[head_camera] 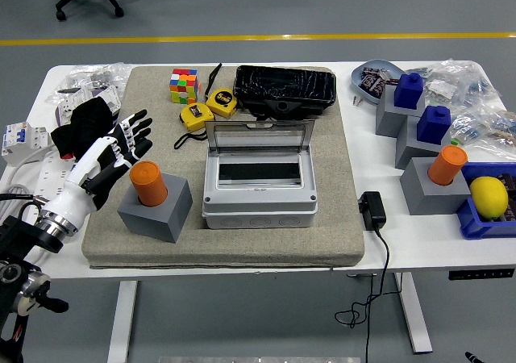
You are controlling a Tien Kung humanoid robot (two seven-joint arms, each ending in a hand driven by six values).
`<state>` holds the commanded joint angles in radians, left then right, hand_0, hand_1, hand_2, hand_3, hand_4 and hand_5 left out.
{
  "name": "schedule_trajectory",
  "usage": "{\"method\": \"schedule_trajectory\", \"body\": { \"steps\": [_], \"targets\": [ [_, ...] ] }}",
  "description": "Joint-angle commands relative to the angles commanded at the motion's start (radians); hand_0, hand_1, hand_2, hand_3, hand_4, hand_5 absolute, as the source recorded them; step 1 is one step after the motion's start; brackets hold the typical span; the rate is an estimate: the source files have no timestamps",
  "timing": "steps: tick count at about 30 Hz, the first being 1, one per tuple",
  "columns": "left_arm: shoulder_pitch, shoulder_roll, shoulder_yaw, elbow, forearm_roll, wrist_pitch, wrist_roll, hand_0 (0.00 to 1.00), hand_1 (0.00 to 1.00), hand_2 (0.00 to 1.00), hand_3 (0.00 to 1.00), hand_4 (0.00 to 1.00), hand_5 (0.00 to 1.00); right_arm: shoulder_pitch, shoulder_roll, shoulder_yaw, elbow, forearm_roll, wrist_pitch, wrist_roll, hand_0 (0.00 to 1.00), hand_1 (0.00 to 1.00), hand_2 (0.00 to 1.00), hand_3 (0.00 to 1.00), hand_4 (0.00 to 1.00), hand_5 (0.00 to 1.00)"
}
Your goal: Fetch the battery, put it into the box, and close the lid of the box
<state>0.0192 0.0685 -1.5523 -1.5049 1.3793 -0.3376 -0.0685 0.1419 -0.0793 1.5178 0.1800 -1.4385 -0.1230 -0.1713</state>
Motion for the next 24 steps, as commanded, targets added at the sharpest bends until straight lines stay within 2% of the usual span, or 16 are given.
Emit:
{"method": "schedule_trajectory", "body": {
  "steps": [1,2,7,8,19,20,24],
  "targets": [
    [0.001,-0.002,0.004,0.002,0.004,0.001,0.0,0.998,0.998,0.998,0.998,0.998,0.339,0.0,0.001,0.0,0.0,0.0,0.0,0.0,0.534,0.533,0.568,0.547,0.939,0.709],
    [0.001,-0.004,0.006,0.004,0.009,0.002,-0.001,0.998,0.998,0.998,0.998,0.998,0.114,-0.001,0.001,0.0,0.0,0.0,0.0,0.0,0.535,0.536,0.569,0.547,0.943,0.715],
    [-0.001,-0.015,0.005,0.019,0.033,0.012,0.001,0.998,0.998,0.998,0.998,0.998,0.114,0.0,0.001,-0.002,0.0,0.003,-0.001,0.003,0.535,0.536,0.569,0.547,0.943,0.715],
    [-0.002,-0.015,0.006,0.021,0.034,0.013,0.002,0.998,0.998,0.998,0.998,0.998,0.009,0.0,0.001,-0.003,0.0,0.004,-0.001,0.003,0.535,0.534,0.569,0.548,0.948,0.719],
    [-0.001,-0.032,0.034,0.049,-0.026,0.013,-0.008,0.998,0.998,0.998,0.979,0.998,0.002,-0.003,0.002,0.001,0.0,0.004,-0.002,0.003,0.534,0.535,0.569,0.549,0.948,0.72],
    [-0.001,-0.033,0.038,0.053,-0.034,0.018,-0.011,0.987,0.998,0.974,0.929,0.998,0.002,-0.003,0.002,0.001,0.0,0.005,-0.002,0.003,0.534,0.535,0.567,0.549,0.949,0.722],
    [-0.003,-0.038,0.049,0.067,-0.052,0.026,-0.019,0.987,0.998,0.974,0.929,0.998,0.002,-0.005,0.003,0.001,0.0,0.005,-0.002,0.003,0.534,0.535,0.567,0.549,0.949,0.722]
  ]
}}
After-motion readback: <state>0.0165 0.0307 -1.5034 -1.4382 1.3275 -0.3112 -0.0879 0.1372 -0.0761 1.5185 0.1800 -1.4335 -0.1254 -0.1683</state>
